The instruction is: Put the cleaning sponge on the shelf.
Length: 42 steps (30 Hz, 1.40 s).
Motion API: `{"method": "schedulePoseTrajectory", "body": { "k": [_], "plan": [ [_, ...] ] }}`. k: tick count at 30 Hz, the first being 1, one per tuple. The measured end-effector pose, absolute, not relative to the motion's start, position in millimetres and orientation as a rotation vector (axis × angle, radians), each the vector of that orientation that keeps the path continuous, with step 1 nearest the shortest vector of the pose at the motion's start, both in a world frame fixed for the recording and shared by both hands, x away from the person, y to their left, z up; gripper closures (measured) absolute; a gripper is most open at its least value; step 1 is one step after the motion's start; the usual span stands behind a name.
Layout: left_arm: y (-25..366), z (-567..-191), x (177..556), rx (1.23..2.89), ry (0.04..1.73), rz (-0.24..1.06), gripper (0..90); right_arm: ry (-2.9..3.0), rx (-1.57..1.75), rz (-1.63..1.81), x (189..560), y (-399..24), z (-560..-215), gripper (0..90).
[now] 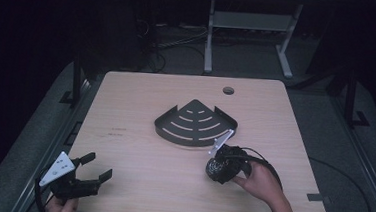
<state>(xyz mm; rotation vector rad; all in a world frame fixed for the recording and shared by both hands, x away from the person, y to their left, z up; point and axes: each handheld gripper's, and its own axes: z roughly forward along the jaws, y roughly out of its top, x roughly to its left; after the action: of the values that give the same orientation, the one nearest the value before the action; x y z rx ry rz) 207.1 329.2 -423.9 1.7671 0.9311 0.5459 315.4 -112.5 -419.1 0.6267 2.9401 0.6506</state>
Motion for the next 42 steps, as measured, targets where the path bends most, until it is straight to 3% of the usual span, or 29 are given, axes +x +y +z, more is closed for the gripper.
{"method": "schedulePoseTrajectory", "body": {
  "k": [42],
  "plan": [
    [328.4, -423.6, 208.0, 1.77, 0.925, 0.551, 13.3, 2.98, 0.613, 0.703, 354.5, -99.6, -388.1, 32.6]
  ]
}}
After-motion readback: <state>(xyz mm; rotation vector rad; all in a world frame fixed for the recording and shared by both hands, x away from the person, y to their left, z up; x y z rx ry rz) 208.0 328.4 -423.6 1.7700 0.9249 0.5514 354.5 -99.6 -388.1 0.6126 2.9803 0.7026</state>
